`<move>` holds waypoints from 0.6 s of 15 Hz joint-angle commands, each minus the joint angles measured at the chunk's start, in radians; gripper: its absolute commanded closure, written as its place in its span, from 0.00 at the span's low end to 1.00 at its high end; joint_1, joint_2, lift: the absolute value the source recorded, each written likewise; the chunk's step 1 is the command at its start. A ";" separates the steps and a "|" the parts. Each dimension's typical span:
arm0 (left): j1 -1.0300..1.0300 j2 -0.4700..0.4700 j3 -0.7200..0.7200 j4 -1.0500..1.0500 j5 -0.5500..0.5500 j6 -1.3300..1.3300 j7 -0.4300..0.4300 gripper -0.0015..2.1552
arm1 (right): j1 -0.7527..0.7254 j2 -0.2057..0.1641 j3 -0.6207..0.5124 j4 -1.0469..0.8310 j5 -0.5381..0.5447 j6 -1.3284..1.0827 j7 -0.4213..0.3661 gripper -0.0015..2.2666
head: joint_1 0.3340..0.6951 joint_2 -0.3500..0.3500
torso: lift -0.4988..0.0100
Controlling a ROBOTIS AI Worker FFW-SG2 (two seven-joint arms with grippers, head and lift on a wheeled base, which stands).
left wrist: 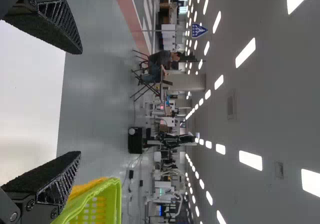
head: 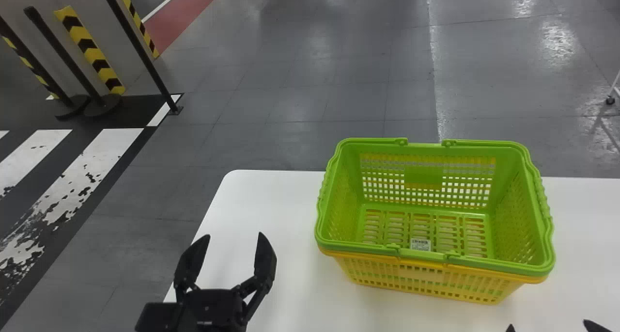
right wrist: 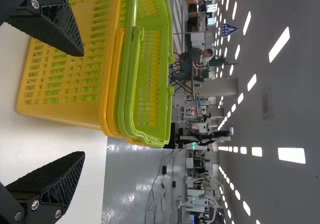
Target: Grasp handle with right gripper to insert into left gripper then lift and swing left to center
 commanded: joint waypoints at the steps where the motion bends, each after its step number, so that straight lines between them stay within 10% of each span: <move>1: -0.038 0.003 0.047 -0.077 0.024 0.152 -0.030 0.04 | 0.002 -0.002 -0.001 -0.008 0.001 0.016 0.000 0.04 | 1.00 0.93 | 0.80; 9: -0.304 0.019 0.226 -0.160 0.214 0.784 -0.275 0.04 | 0.024 -0.003 0.004 -0.034 0.017 0.044 0.000 0.04 | 1.00 0.93 | 0.80</move>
